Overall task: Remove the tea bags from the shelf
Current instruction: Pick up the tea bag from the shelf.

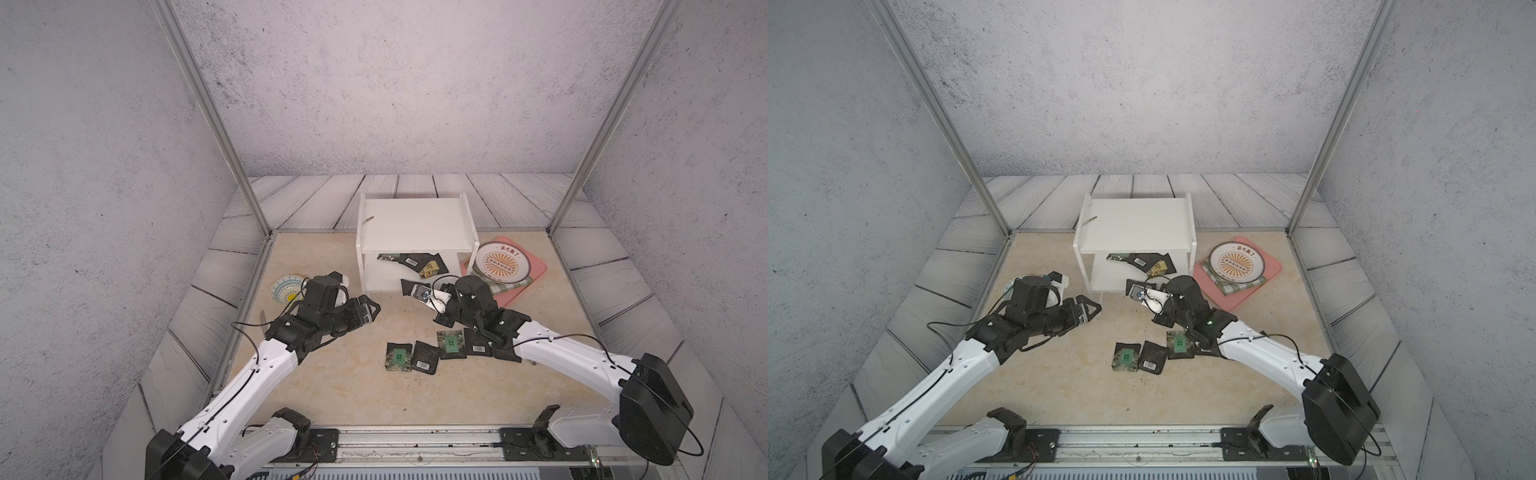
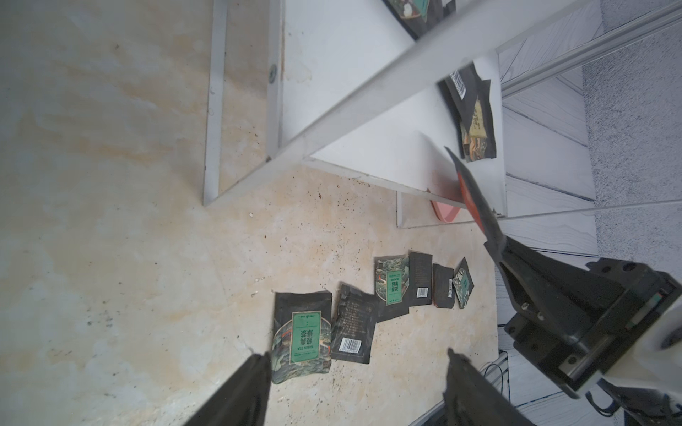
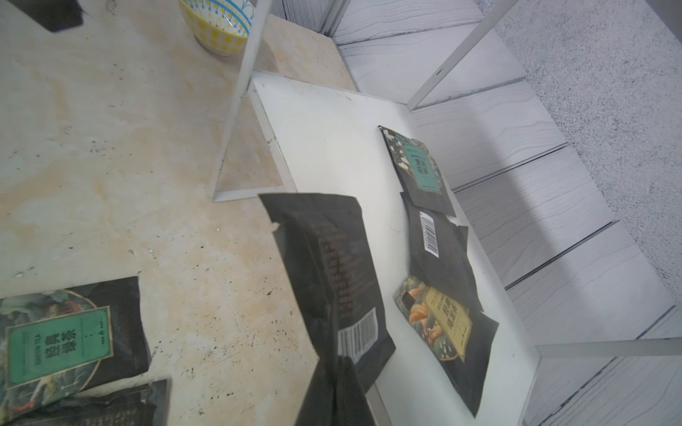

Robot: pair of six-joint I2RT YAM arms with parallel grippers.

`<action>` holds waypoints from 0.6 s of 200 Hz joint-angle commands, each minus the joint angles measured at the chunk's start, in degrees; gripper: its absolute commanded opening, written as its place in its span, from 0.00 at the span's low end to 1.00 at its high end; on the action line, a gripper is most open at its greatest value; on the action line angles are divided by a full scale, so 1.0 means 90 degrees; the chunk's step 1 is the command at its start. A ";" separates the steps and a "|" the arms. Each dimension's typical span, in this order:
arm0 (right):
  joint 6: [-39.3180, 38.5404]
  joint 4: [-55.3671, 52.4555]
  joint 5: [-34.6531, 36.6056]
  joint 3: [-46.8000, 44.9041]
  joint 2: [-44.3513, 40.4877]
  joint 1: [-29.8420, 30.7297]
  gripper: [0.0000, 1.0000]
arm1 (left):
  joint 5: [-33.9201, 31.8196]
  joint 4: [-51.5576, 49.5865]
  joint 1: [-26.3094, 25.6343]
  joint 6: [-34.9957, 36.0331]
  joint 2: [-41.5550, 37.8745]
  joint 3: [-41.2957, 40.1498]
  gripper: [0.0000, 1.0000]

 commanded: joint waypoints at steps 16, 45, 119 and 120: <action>0.0066 -0.0104 -0.0401 -0.0004 -0.0429 0.0055 0.07 | 0.0143 -0.0058 0.0054 0.0080 -0.0225 0.0259 0.79; 0.0052 -0.0140 -0.0392 -0.0074 -0.0717 0.0184 0.06 | 0.0365 0.0014 0.0054 0.0020 -0.0248 0.0318 0.80; 0.0205 -0.0407 0.0035 -0.0332 -0.1330 0.1047 0.06 | 0.0837 0.0523 0.0037 -0.0402 -0.0408 0.0305 0.81; 0.0207 -0.0406 0.0046 -0.0340 -0.1333 0.1059 0.06 | 0.0839 0.0531 0.0036 -0.0414 -0.0411 0.0307 0.81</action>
